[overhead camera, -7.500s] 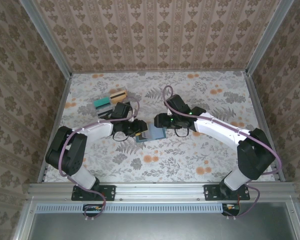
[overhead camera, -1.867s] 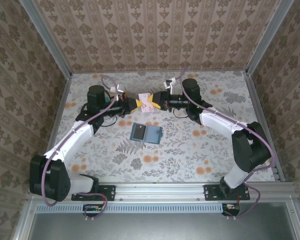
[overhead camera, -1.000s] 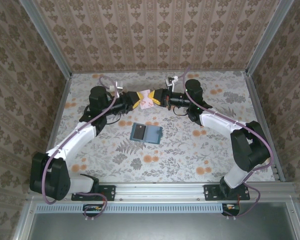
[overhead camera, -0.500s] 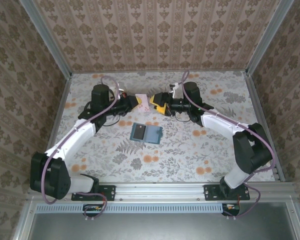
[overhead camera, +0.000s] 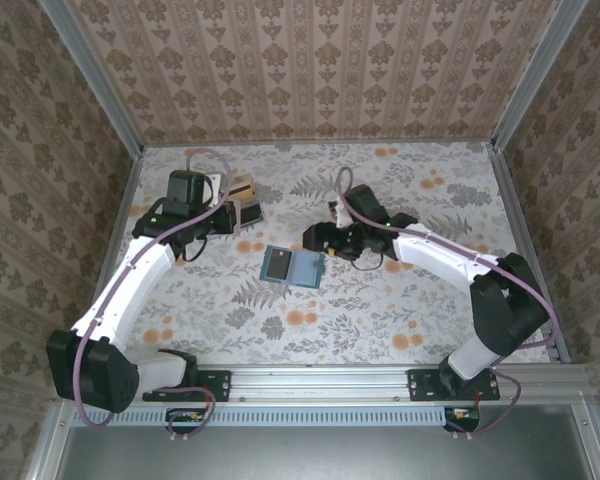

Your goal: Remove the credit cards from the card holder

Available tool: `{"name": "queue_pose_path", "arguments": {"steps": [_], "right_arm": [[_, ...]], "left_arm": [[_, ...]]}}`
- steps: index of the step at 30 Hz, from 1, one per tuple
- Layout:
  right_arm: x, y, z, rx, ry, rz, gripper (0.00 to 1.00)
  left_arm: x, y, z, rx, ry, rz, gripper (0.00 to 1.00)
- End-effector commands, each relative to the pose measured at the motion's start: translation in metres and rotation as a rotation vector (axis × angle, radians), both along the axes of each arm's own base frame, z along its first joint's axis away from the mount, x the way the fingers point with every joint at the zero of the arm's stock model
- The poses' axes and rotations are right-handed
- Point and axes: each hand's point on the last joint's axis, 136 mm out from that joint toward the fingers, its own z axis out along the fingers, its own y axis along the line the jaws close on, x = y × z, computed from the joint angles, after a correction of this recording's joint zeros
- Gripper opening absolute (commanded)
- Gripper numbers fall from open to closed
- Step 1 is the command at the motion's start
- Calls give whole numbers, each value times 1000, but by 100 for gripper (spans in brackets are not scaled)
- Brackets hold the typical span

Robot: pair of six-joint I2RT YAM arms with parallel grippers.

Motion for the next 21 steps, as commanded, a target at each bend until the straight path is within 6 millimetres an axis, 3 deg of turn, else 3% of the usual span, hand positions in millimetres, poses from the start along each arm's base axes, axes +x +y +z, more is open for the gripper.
{"name": "queue_pose_path", "arguments": {"steps": [1, 6, 12, 17, 21], "right_arm": [[-12, 6, -24, -154, -10, 59, 71], [-17, 26, -50, -225, 6, 113, 65], [-6, 28, -80, -323, 30, 183, 62], [-7, 31, -101, -343, 71, 226, 61], [-9, 19, -118, -402, 95, 222, 60]], "left_arm": [[6, 27, -1, 164, -7, -19, 0], [17, 39, -14, 237, 38, -64, 0], [31, 37, -21, 325, -22, -221, 0], [42, 45, -26, 366, -19, -262, 0], [46, 47, -33, 366, 4, -304, 0]]}}
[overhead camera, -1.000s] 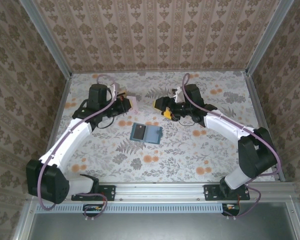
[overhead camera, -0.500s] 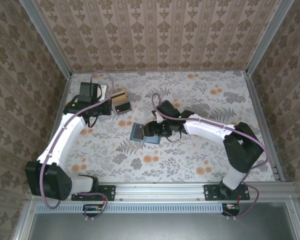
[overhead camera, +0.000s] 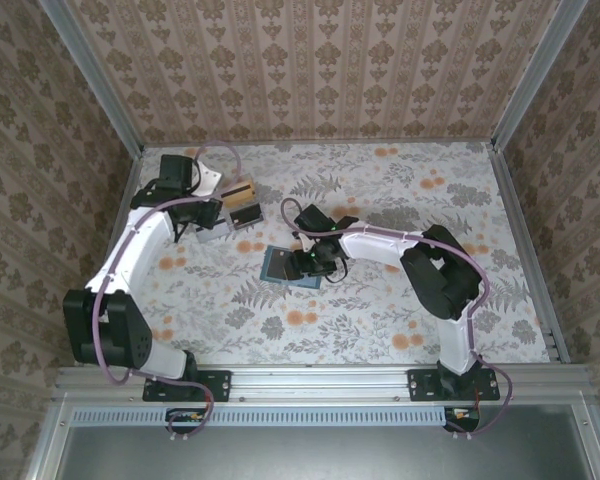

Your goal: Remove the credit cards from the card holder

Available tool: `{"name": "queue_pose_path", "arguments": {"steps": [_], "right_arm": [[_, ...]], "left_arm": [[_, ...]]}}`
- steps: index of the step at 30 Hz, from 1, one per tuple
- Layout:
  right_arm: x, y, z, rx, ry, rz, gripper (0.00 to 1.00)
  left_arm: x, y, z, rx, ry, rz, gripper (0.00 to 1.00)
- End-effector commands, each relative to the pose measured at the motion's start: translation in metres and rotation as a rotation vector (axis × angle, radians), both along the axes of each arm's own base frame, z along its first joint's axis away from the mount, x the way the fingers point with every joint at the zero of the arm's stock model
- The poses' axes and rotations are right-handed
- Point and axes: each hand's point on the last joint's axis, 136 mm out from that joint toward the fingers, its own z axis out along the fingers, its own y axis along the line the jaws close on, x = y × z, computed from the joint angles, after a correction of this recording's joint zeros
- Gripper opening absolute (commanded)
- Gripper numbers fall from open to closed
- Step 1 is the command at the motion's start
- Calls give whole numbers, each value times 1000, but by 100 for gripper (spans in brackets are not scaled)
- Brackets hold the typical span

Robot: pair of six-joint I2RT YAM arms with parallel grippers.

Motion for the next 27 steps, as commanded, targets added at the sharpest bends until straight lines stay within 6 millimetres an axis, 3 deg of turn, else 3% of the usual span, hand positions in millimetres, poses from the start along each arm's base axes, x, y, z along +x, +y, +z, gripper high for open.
{"name": "queue_pose_path", "arguments": {"steps": [1, 8, 12, 15, 20, 24, 27], "right_arm": [[-3, -21, -16, -100, 21, 9, 60], [2, -72, -24, -240, -2, -8, 61], [9, -84, -16, -241, -13, -5, 62], [9, -71, 4, -150, -27, 12, 65], [11, -47, 58, 57, -110, -16, 85], [15, -52, 92, 104, -189, -79, 92], [17, -61, 102, 118, -219, -127, 97]], "left_arm": [[2, -3, -1, 21, 15, -93, 0], [-1, -5, -22, 64, 107, -182, 0], [1, -4, -30, 106, 146, -225, 0], [3, 0, -36, 179, 164, -254, 0], [-10, -5, -45, 260, 195, -428, 0], [-7, 0, -50, 316, 195, -484, 0], [-12, 2, -55, 349, 236, -554, 0]]}}
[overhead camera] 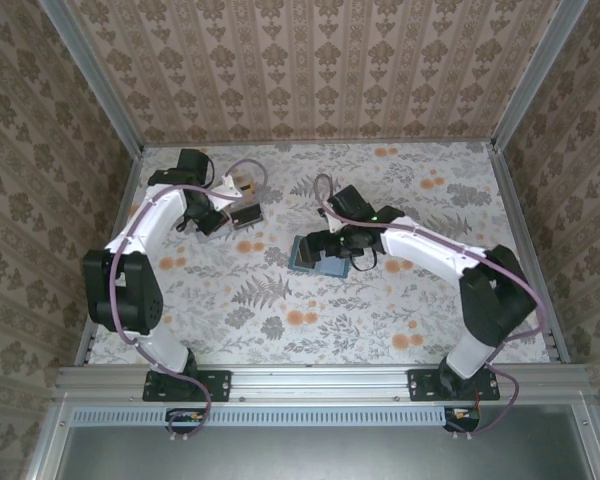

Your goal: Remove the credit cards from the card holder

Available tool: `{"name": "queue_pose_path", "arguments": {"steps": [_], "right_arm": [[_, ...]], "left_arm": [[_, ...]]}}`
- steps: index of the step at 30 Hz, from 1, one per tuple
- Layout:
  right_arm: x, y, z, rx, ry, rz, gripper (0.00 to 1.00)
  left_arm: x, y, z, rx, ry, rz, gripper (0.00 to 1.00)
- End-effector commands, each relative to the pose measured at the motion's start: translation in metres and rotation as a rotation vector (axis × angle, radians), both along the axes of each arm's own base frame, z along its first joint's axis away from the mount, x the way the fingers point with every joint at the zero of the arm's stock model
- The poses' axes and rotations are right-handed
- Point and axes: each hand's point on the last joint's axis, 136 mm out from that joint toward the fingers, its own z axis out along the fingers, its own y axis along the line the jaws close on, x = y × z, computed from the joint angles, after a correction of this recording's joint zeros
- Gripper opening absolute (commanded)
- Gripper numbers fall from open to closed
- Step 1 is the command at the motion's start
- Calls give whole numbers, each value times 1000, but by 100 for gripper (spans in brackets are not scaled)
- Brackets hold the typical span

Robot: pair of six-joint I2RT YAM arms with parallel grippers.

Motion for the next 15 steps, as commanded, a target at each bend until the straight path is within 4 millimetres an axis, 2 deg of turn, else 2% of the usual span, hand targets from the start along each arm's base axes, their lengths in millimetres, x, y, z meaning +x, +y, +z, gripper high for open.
{"name": "queue_pose_path", "arguments": {"steps": [1, 8, 15], "right_arm": [[0, -8, 10, 38, -16, -62, 98], [-11, -16, 9, 38, -4, -67, 100], [-15, -18, 11, 38, 1, -67, 100]], "left_arm": [[-9, 8, -7, 82, 69, -134, 0], [1, 16, -15, 112, 80, -220, 0], [27, 29, -28, 158, 72, -237, 0]]}}
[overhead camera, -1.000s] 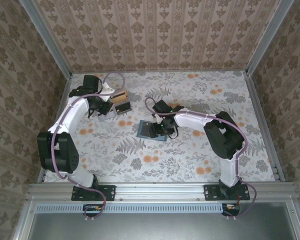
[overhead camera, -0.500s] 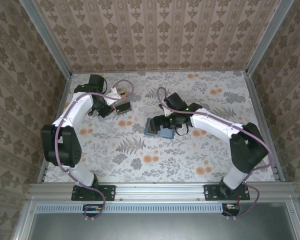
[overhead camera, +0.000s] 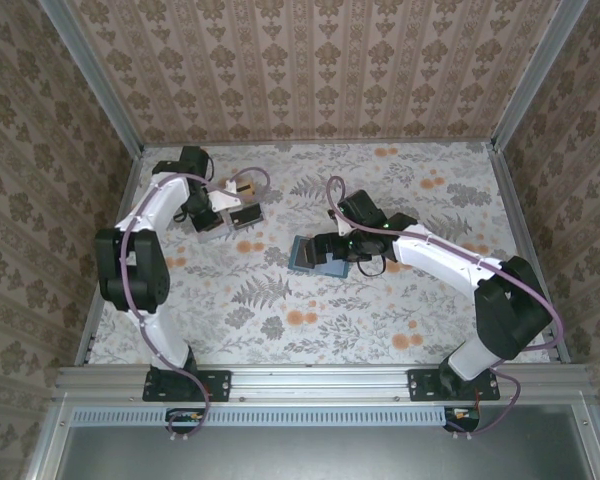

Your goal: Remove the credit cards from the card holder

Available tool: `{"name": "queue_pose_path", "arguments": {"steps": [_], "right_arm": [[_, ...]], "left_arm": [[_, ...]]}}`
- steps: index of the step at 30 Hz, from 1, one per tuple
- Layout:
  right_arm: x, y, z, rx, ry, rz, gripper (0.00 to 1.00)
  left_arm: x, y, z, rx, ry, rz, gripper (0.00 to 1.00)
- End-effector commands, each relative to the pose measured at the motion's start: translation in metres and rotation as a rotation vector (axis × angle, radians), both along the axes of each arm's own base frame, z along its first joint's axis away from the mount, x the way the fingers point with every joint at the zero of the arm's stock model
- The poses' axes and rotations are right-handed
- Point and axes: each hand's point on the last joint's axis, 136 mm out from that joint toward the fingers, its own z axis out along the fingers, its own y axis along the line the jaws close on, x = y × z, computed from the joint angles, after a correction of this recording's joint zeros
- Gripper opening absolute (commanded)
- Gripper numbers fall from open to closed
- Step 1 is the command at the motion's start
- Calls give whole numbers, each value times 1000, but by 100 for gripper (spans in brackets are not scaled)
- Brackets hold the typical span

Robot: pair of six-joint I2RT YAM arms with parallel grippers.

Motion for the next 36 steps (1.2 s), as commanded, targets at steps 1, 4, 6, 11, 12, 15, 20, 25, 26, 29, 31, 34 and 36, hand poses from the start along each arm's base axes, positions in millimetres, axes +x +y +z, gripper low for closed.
{"name": "queue_pose_path", "arguments": {"steps": [1, 4, 6, 11, 12, 15, 20, 25, 26, 29, 31, 34, 36], "right_arm": [[-2, -3, 12, 18, -12, -15, 100], [-2, 0, 13, 23, -5, -6, 100], [-2, 1, 16, 29, -1, -5, 100], [-3, 6, 28, 57, -14, 3, 100], [-3, 7, 28, 58, -12, 1, 100], [-3, 7, 30, 61, -9, 2, 100], [-5, 11, 27, 61, 11, 10, 100], [-3, 15, 30, 56, 13, 17, 100], [-3, 15, 31, 58, 12, 17, 100], [-3, 17, 32, 61, 13, 13, 100], [-3, 17, 30, 58, 21, 10, 100], [-4, 18, 29, 60, 29, 8, 100], [-3, 19, 29, 64, 31, 7, 100]], "left_arm": [[10, 10, -2, 45, -10, -49, 0], [17, 12, -6, 53, -19, -61, 0], [19, 10, -8, 41, -15, -65, 0], [24, 6, -14, 0, -6, -71, 0], [25, 5, -14, -10, -6, -71, 0], [29, 4, -16, -25, -8, -69, 0], [36, 3, -16, -37, -25, -74, 0], [34, 0, -22, -59, -9, -89, 0], [34, 1, -23, -61, -5, -88, 0], [34, 4, -29, -52, 0, -87, 0], [33, 6, -31, -41, 4, -82, 0], [35, 9, -30, -25, -8, -80, 7], [36, 12, -29, -8, -13, -75, 15]]}}
